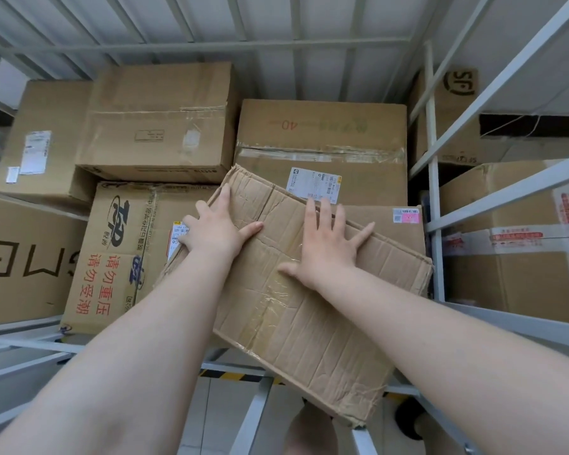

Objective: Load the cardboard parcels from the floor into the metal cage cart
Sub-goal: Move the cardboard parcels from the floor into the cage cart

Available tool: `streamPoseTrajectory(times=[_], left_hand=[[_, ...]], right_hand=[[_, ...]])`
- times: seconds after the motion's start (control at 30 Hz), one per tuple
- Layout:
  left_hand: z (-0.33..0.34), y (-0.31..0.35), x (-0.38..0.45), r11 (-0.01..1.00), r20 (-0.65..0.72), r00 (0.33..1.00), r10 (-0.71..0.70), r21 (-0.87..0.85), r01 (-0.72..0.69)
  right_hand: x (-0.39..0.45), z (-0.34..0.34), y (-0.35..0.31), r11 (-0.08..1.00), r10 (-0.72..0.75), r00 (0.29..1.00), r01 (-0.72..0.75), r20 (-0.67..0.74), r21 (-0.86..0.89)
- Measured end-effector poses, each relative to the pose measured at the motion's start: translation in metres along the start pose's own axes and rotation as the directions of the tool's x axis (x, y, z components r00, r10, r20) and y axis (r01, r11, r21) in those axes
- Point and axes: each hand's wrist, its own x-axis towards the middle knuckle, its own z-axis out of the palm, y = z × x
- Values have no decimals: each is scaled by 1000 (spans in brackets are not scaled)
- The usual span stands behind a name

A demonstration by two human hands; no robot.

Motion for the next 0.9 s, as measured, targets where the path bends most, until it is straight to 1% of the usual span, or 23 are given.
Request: streamPoseTrajectory(times=[0.1,0.33,0.43,0.5,0.6,0.67,0.73,0.83,0.9], left_hand=[[1,1,2,1000,6,1000,-16,-4,16],[-4,10,17,999,42,998,-54,10,54],[-14,12,31,993,55,993,-100,-54,103],[-17,10,34,993,78,991,-106,-45,110],[-14,6,26,993,102,988,-114,19,113],[-8,4,13,989,138,979,-148,21,146],[0,2,-3,982,205,962,-181,-8,187],[10,3,-31,980,329,926,-186,1,197],[14,4,-47,985,363,917,-166,24,169]], right_hand=[[-1,5,3,1000,12,999,-12,43,12],[25,-6,-4,998,-31,999,32,30,-56],[47,-21,-2,993,-83,997,83,-1,-79],[58,-32,1,990,-101,995,103,26,-95],[57,-35,6,975,-144,986,156,88,-156],[45,-35,12,952,-196,974,216,112,-217],[30,-34,22,931,-223,967,249,125,-266],[2,-28,38,924,-202,961,252,191,-289],[-20,-25,47,938,-167,957,228,235,-262]])
